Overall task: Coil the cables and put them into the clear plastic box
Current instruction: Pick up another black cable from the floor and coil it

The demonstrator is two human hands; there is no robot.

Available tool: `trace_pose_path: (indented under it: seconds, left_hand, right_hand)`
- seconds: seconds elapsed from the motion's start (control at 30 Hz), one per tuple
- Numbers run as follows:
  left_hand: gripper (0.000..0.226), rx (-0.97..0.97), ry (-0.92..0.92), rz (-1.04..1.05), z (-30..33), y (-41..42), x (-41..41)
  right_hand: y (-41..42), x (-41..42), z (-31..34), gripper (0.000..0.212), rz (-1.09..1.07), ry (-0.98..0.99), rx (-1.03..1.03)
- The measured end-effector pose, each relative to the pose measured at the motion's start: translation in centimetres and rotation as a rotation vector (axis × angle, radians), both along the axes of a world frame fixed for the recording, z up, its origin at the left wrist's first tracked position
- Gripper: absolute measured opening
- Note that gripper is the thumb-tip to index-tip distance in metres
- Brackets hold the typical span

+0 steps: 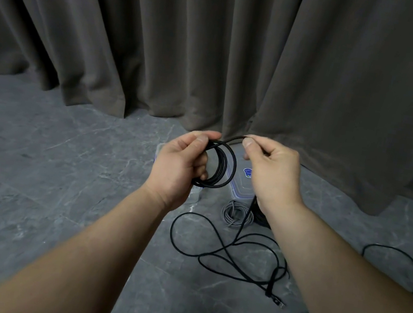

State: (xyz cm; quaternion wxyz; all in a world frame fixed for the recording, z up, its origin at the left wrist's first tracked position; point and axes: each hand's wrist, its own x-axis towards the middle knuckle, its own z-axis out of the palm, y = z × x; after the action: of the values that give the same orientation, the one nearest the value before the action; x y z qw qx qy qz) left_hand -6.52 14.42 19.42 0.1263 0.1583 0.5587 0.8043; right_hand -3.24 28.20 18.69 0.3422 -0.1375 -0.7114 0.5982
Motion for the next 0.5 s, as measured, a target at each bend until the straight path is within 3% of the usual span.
trace_pose_path:
  seconds: [0.2,0.27,0.37,0.5]
  left_hand:
    - [0.024,-0.028,0.015,0.008,-0.3,0.1,0.1]
    - [0.024,-0.035,0.030,0.051,-0.4,-0.1,-0.2]
    - [0.024,-0.056,0.053,0.108,-0.7,-0.3,-0.6]
    - [0.025,-0.031,0.029,0.079,-0.7,0.1,-0.2]
  right_hand:
    - [-0.2,0.1,-0.4,0.026,-0.072,0.004,-0.072]
    - [-0.3,0.2,-0.3,0.023,-0.004,-0.015,-0.056]
    - [-1.1,0.7,-0.4,0.026,0.179,-0.041,0.138]
    - [-2.1,1.3,-0.5,0.029,0.109,-0.116,0.533]
